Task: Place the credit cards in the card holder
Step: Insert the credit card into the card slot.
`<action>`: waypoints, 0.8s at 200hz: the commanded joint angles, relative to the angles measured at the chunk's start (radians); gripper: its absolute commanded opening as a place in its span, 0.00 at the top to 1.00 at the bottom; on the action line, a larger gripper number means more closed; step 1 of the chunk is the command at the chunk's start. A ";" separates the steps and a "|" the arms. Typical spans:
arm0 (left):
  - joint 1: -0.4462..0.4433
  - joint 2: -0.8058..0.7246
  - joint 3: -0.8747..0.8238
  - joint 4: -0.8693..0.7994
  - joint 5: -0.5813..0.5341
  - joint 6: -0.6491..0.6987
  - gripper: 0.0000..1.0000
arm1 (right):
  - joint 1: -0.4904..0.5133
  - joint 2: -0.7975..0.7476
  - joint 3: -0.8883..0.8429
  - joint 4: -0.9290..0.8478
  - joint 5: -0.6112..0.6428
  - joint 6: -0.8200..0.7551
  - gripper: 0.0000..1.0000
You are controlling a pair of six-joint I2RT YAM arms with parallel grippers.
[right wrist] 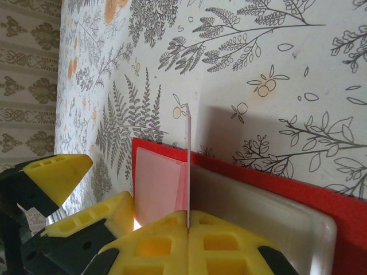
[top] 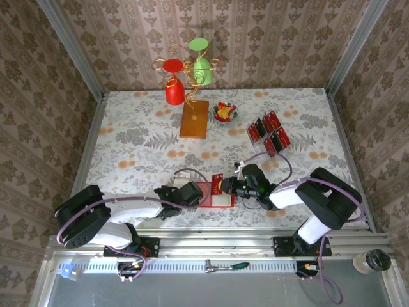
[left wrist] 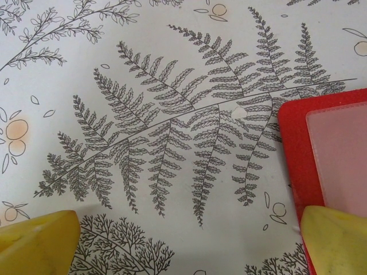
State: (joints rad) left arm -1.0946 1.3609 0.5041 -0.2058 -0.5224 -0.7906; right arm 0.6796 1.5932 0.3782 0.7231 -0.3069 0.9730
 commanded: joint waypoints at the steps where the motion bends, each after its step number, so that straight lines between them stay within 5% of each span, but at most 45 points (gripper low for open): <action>1: -0.011 0.010 -0.021 -0.022 -0.019 -0.013 0.00 | 0.008 0.024 -0.004 0.030 -0.012 0.016 1.00; 160: -0.013 0.032 -0.019 0.002 -0.016 -0.014 0.00 | 0.005 0.070 -0.006 0.065 -0.092 0.033 1.00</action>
State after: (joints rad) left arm -1.1000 1.3689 0.4988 -0.1871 -0.5289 -0.7937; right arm 0.6796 1.6478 0.3798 0.7887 -0.3683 1.0027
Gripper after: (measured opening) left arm 0.999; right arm 0.044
